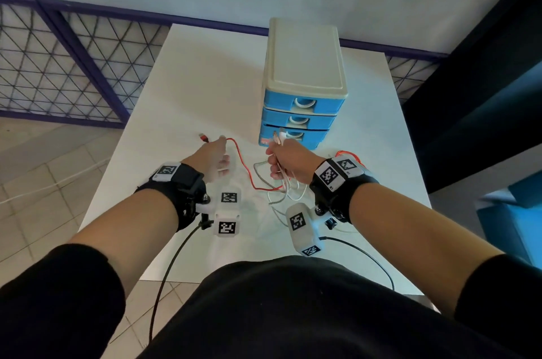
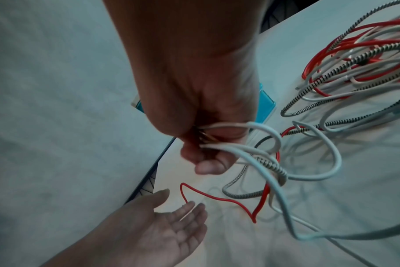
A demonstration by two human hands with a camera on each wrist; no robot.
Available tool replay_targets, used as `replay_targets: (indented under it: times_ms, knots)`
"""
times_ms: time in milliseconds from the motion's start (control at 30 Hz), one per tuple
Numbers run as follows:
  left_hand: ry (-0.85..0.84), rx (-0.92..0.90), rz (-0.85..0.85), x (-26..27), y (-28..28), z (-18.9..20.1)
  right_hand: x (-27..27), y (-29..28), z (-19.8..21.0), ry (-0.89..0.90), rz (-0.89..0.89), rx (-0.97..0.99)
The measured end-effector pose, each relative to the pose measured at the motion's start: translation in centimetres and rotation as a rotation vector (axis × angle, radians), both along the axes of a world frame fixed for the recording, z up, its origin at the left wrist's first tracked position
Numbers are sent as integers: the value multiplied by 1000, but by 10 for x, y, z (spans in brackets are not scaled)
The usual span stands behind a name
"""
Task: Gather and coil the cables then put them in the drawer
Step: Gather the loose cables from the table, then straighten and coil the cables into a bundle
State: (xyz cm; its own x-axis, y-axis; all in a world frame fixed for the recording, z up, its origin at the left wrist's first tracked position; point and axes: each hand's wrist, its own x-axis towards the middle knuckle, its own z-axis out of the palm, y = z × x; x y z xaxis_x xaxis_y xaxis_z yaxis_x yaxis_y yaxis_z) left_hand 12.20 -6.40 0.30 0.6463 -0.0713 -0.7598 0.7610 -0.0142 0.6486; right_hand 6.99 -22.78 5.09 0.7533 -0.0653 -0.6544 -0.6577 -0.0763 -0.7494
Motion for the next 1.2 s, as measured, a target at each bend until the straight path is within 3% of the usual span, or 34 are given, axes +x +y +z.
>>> replay_targets:
  times_ms: [167,233,300,367,467,567,800,867,933,1000,1167,1200]
  knots:
    - [-69,-150,-167,1,-6,7,4,-4,-1,-34,66,-41]
    - [-146,-71,-236,-5,-11,19,7,-6,-1,-37,52,-50]
    - [-283,41,-399,-14,-15,29,10,-5,1,-21,60,-36]
    - [-386,41,-598,-28,-17,38,13,-3,3,-16,65,-15]
    - [-480,26,-811,-47,-16,46,19,5,5,-67,-29,117]
    - [-525,71,-887,-54,-13,50,24,13,9,-104,-99,301]
    - [-593,182,-934,-42,9,54,24,17,21,-194,18,354]
    - [-640,251,-816,-32,14,59,23,13,29,-244,30,371]
    - [-684,231,-548,-22,14,71,21,6,38,-293,85,339]
    - [-753,182,-393,-15,6,89,18,2,50,-347,139,337]
    - [-683,-300,-499,-23,-43,119,22,4,87,-529,-31,496]
    - [-712,-310,-529,-27,-50,118,24,3,93,-553,-62,542]
